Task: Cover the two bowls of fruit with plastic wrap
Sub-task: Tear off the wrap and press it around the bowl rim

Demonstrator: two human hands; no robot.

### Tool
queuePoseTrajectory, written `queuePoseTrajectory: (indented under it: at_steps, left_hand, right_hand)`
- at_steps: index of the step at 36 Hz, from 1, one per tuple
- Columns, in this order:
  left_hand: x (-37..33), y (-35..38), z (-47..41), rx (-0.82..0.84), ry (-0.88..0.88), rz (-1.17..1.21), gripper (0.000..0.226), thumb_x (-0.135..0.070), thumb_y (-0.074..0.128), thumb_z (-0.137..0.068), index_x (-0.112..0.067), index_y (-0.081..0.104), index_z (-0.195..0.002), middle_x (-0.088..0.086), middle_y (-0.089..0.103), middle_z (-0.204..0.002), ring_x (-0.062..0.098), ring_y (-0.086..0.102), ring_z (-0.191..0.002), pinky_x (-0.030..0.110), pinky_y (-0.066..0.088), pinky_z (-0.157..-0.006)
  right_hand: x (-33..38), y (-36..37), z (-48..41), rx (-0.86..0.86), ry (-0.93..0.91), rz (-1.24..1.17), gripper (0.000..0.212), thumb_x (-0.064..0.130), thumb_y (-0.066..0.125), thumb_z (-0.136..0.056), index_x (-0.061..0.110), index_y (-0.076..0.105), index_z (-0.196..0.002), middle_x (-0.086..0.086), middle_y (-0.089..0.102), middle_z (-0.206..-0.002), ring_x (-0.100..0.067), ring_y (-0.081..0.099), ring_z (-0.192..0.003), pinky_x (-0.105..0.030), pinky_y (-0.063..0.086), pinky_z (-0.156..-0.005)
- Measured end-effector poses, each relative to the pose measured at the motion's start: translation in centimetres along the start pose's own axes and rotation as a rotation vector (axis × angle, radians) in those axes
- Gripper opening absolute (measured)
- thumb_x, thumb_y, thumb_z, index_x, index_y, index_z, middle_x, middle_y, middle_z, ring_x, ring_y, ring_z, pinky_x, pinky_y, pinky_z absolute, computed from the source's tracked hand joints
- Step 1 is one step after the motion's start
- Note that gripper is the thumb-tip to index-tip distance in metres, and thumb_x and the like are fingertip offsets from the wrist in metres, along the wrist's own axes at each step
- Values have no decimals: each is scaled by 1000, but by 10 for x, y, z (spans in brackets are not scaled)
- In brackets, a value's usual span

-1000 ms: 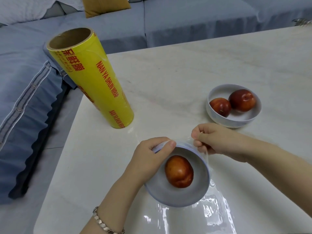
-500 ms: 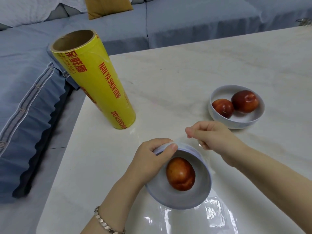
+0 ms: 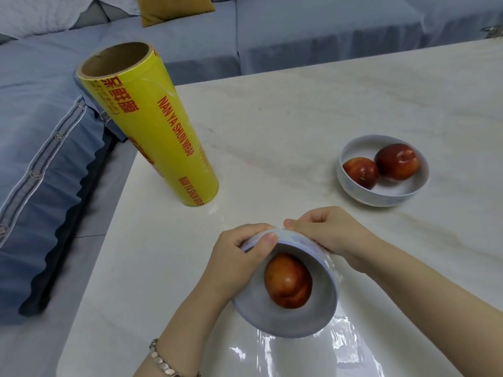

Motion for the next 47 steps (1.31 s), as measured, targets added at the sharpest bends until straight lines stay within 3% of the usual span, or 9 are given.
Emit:
queuePoseTrajectory:
  at_steps: [3, 7, 10, 17, 25, 32, 37, 41, 47]
  left_hand:
    - [0, 0, 1, 1, 4, 1, 32, -52, 58, -62, -29, 72, -80, -14, 74, -87, 4, 67, -88, 13, 48, -75]
    - [-1, 1, 0, 3, 2, 10, 31, -51, 56, -63, -28, 72, -78, -16, 74, -85, 0, 66, -86, 11, 47, -74]
    - [-1, -2, 0, -15, 2, 41, 25, -48, 55, -66, -30, 72, -72, -19, 73, -80, -3, 65, -81, 9, 46, -72]
    - [2, -4, 2, -20, -29, 36, 30, -40, 58, -72, -13, 71, -72, -7, 68, -77, 1, 61, -74, 11, 48, -68]
    - [-2, -6, 4, -52, -32, 31, 17, -29, 54, -75, -29, 70, -70, -20, 71, -72, -7, 63, -74, 6, 46, -67]
    - [0, -6, 3, -82, -2, 1, 24, -48, 60, -63, -31, 71, -76, -22, 72, -79, -5, 65, -82, 8, 46, -71]
    - [-2, -3, 3, -52, 7, 0, 37, -53, 57, -62, -26, 74, -81, -14, 74, -83, 1, 67, -84, 10, 47, -70]
    - [-4, -3, 2, -59, -5, -24, 31, -48, 61, -66, -24, 74, -81, -11, 74, -82, 0, 67, -80, 10, 47, -67]
    - [1, -6, 4, -127, -49, -76, 22, -22, 66, -85, -35, 68, -66, -27, 69, -69, -11, 63, -72, 4, 44, -64]
  right_hand:
    - [-4, -4, 1, 10, -6, 13, 27, 33, 72, -76, 8, 66, -71, -1, 53, -55, -7, 44, -44, -10, 37, -42]
    - [-4, -20, 4, -134, -192, 222, 7, 17, 68, -80, 18, 70, -74, -5, 58, -66, -13, 51, -59, -22, 43, -63]
    - [12, -31, 28, -252, -452, 147, 14, 19, 61, -87, 30, 67, -81, 14, 67, -83, 3, 60, -78, -5, 42, -71]
    - [11, 6, 59, 90, -585, 206, 36, 60, 38, -77, 51, 51, -110, 48, 39, -123, 22, 41, -116, 5, 26, -91]
    - [11, 19, 44, 122, -406, 145, 27, 59, 34, -86, 48, 51, -104, 37, 50, -113, 24, 41, -109, 5, 30, -87]
    - [13, 3, 30, 174, -271, 182, 79, 72, 20, -74, 18, 67, -108, 9, 68, -111, -1, 59, -103, -11, 38, -88]
    - [28, 7, 40, 168, -407, 146, 54, 57, 22, -82, 37, 65, -107, 26, 60, -116, 17, 49, -110, 2, 32, -88]
    - [29, 19, 43, 215, -435, 103, 43, 56, 28, -89, 38, 66, -99, 29, 63, -108, 12, 55, -106, -7, 37, -91]
    - [-7, 6, 23, 180, -270, 213, 83, 81, 17, -71, 21, 69, -97, 5, 70, -103, -11, 62, -102, -37, 43, -99]
Point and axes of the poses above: each hand's wrist, its own z-axis away from the middle knuckle, its own y-axis out of the palm, x = y × z, the point moved 6 cm from there along -z, towards the middle knuckle
